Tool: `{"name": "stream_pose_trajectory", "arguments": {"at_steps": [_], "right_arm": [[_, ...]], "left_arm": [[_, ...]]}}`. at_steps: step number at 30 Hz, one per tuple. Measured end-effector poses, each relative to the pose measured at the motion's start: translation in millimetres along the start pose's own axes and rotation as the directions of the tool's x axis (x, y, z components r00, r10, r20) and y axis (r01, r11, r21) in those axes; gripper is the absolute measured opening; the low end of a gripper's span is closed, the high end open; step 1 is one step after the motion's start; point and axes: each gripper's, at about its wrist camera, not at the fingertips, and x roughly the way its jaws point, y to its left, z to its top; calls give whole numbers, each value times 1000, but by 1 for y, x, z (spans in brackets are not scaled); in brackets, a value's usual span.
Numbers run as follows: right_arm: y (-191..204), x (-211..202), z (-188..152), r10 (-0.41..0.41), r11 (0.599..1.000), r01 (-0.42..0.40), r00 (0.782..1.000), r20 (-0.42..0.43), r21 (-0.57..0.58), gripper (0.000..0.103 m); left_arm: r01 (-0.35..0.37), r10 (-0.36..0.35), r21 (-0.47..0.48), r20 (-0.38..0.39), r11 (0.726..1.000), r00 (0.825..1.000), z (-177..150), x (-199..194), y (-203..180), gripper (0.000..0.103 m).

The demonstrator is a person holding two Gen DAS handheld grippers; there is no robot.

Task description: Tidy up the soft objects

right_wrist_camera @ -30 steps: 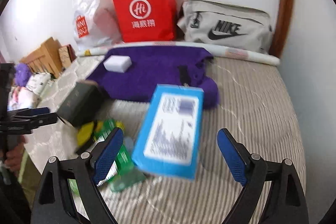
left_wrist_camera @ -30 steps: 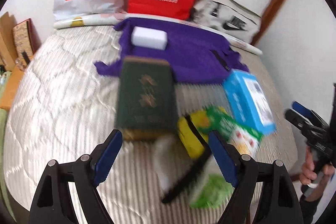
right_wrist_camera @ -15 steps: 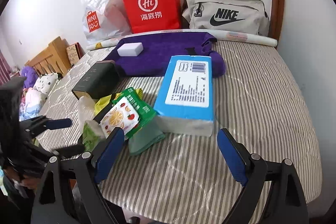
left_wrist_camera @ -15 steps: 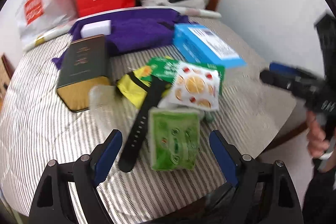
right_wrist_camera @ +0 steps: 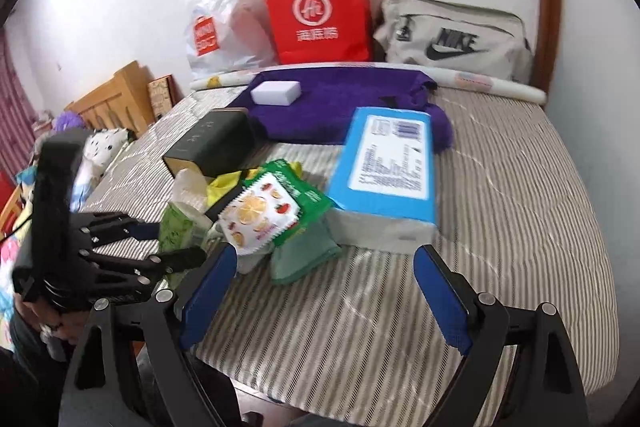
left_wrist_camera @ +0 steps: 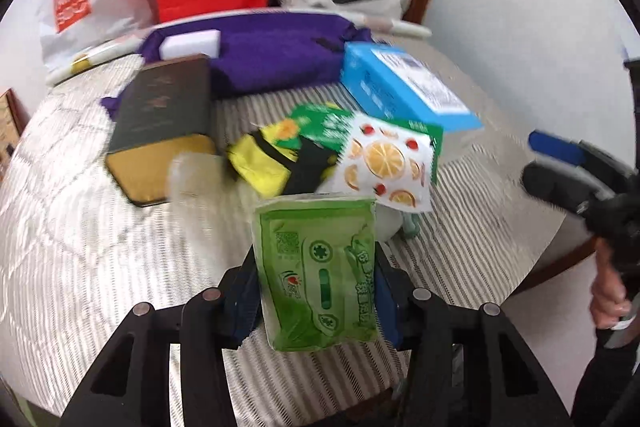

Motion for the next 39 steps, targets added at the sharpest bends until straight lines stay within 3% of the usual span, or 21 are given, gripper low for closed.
{"name": "stream_pose_trajectory", "arguments": {"at_steps": [3, 6, 12, 18, 19, 20, 22, 28, 32, 33, 35, 39], "right_arm": [[15, 8, 6, 19, 998, -18, 1000, 3, -64, 90], [32, 22, 13, 51, 989, -52, 999, -10, -142, 90], [55, 58, 22, 76, 961, -86, 996, -46, -264, 90], [64, 87, 19, 16, 941, -54, 993, -117, -333, 89], [67, 88, 18, 11, 938, -52, 993, -119, -343, 84], [69, 89, 17, 7, 934, -49, 993, -117, -354, 69], [72, 91, 17, 14, 930, -61, 991, -131, -362, 54], [74, 78, 19, 40, 934, -73, 994, -100, -349, 48], [71, 65, 19, 111, 947, -130, 991, -79, -293, 43], [70, 62, 18, 109, 951, -125, 991, -74, -283, 39], [66, 59, 16, 108, 958, -122, 992, -67, -261, 21], [53, 51, 7, 138, 969, -148, 988, -63, -200, 7]], "left_arm": [[-15, 15, -42, 6, 999, 1000, 1, -9, 15, 47], [-80, 82, -76, 26, 994, 996, 0, -17, 31, 47], [-58, 65, -165, 37, 985, 997, -3, -24, 65, 48], [-19, 26, -197, 29, 980, 999, -6, -17, 81, 48], [-16, 22, -200, 27, 980, 999, -8, -16, 82, 48], [-14, 20, -203, 25, 979, 1000, -9, -15, 83, 48], [-17, 23, -211, 25, 977, 999, -10, -14, 86, 48], [-7, 11, -232, 18, 973, 1000, -13, -11, 91, 48], [-1, 8, -250, 26, 968, 1000, -13, -11, 91, 48], [-2, 9, -254, 26, 967, 1000, -13, -12, 92, 48], [-11, 19, -260, 28, 965, 999, -14, -11, 91, 48], [-21, 26, -258, 17, 966, 1000, -15, -9, 89, 48]]}}
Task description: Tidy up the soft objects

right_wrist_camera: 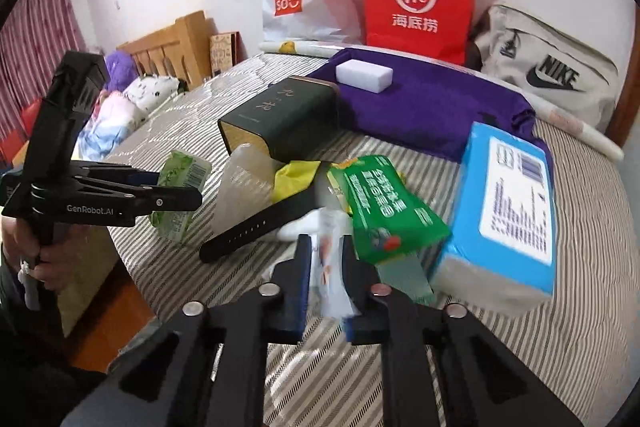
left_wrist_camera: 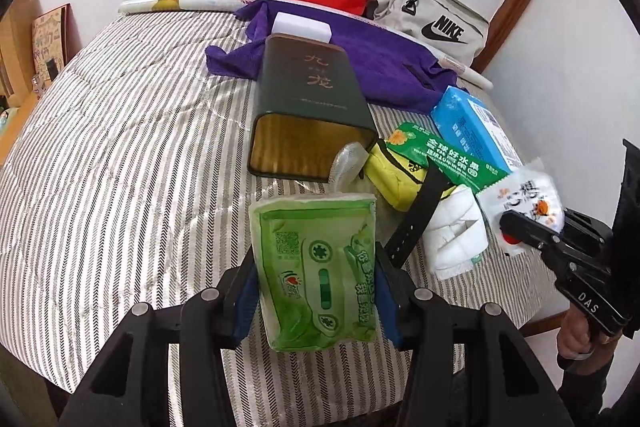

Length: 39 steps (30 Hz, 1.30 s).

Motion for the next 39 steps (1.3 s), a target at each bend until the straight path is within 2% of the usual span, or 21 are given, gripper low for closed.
{"name": "stream_pose_trajectory", "arguments": {"at_steps": [3, 6, 10, 18, 30, 39], "right_arm": [[-7, -2, -8, -6, 1000, 6, 1000, -4, 23, 5], [-13, -13, -17, -10, 998, 9, 1000, 27, 56, 4], [-30, -28, -34, -56, 992, 52, 998, 36, 112, 4], [-60, -20, -68, -141, 969, 147, 989, -48, 197, 4], [-65, -6, -75, -112, 967, 124, 992, -65, 224, 4], [-64, -19, -67, -103, 964, 115, 993, -60, 239, 4]], "left_arm": [[-9, 9, 4, -7, 1000, 1000, -1, 1, -3, 48], [-20, 20, 9, -7, 1000, 1000, -2, 1, -6, 48], [-39, 39, 8, -6, 999, 999, -4, 4, -6, 48], [-63, 63, -2, -18, 998, 998, -7, 15, -3, 48], [-70, 69, -16, -31, 997, 997, -5, 23, -1, 46], [-58, 58, -41, -11, 997, 998, 4, 3, 3, 45]]}}
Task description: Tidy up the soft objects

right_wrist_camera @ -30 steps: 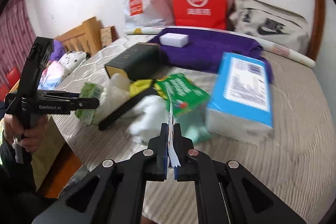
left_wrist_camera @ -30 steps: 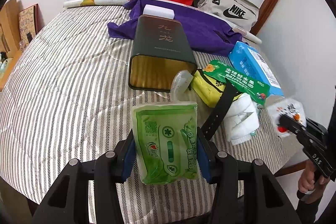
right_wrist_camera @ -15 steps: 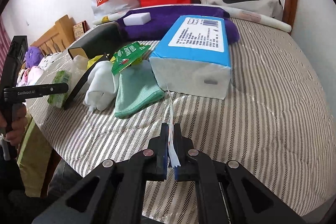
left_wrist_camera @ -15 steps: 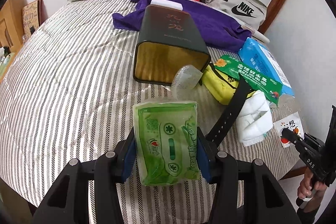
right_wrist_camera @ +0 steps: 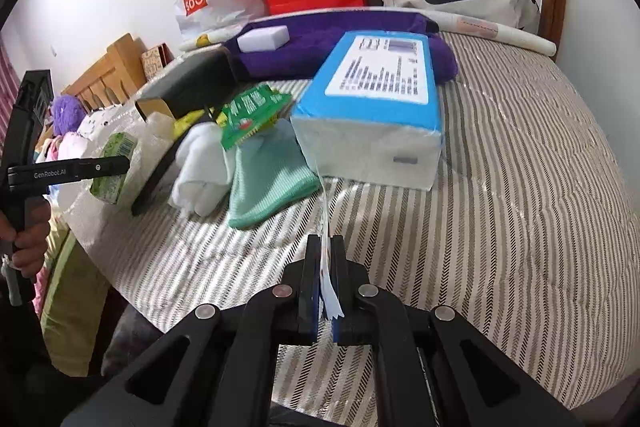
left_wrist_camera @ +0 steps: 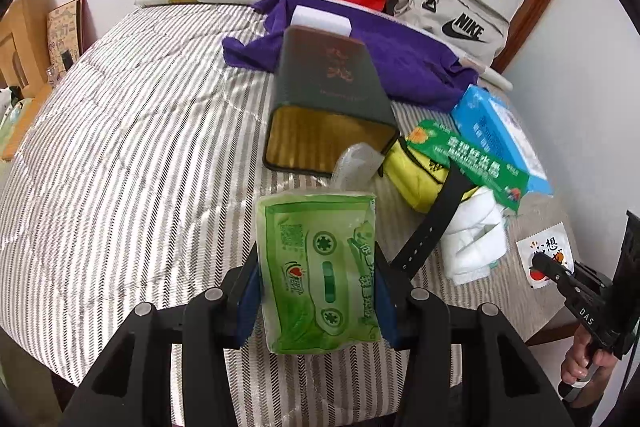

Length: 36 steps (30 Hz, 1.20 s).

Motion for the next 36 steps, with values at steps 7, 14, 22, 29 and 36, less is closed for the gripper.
{"name": "stream_pose_trajectory", "arguments": {"at_steps": [7, 14, 22, 29, 36], "right_arm": [[1, -21, 19, 19, 1000, -18, 999, 33, -12, 4], [2, -38, 69, 26, 997, -18, 995, 99, -71, 4], [-4, -12, 137, 27, 997, -19, 995, 101, -77, 4], [-14, 16, 186, 42, 997, -36, 995, 91, -65, 4], [-29, 59, 225, 45, 998, -44, 999, 29, -43, 4]], "left_arm": [[-6, 6, -23, 27, 1000, 1000, 14, -13, 4, 46], [-4, 5, -20, 55, 1000, 998, 48, -25, -1, 46], [-8, 9, -16, 76, 1000, 997, 101, -25, -8, 46], [19, -17, -33, 74, 999, 997, 146, -3, -9, 46], [49, -46, -56, 44, 997, 998, 190, 35, -12, 46]]}}
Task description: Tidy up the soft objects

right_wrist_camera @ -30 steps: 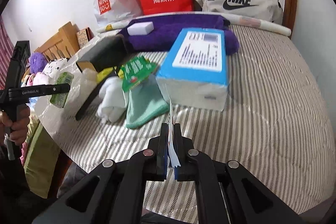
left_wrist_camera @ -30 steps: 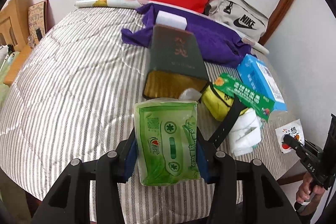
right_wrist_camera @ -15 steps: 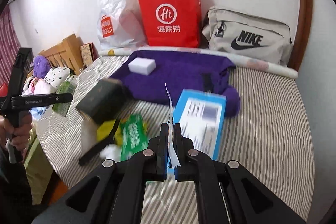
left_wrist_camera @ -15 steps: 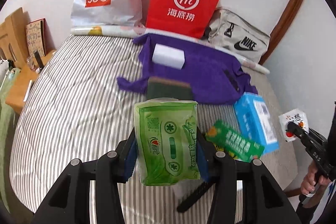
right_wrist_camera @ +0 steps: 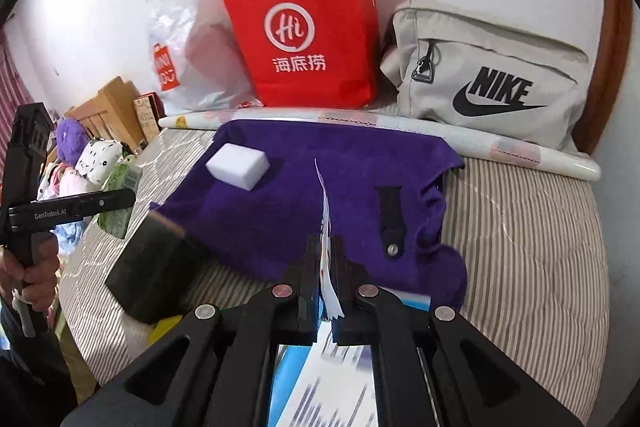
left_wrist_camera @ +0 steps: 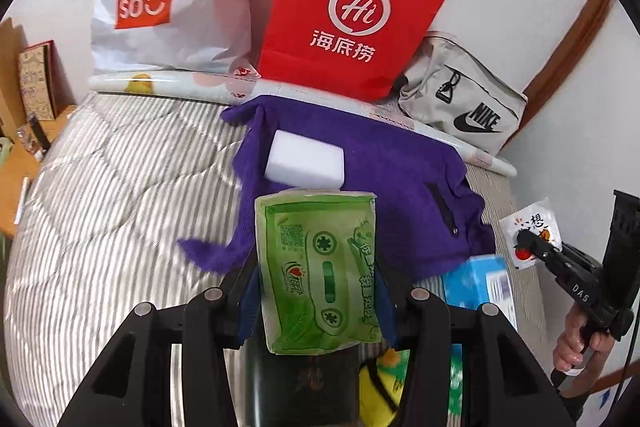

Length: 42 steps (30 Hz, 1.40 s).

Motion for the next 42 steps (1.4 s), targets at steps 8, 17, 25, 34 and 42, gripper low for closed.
{"name": "stream_pose_trajectory", "arguments": {"at_steps": [8, 17, 25, 34, 42], "right_arm": [[-23, 60, 23, 9, 999, -5, 994, -110, 37, 4], [-32, 103, 22, 7, 999, 0, 975, -224, 32, 5], [-37, 124, 24, 17, 999, -4, 962, -271, 48, 7], [-36, 129, 25, 0, 1000, 7, 958, -288, 22, 11], [-41, 106, 29, -36, 999, 37, 978, -207, 1, 59]], "left_arm": [[-11, 11, 2, -58, 1000, 998, 34, 50, -2, 46], [-16, 16, 2, -140, 1000, 990, 41, 98, 2, 46], [-32, 36, 25, -181, 999, 983, 39, 119, 1, 49], [-26, 34, 41, -214, 999, 976, 37, 123, 2, 52], [-49, 66, 94, -185, 994, 980, 33, 110, -9, 66]]}}
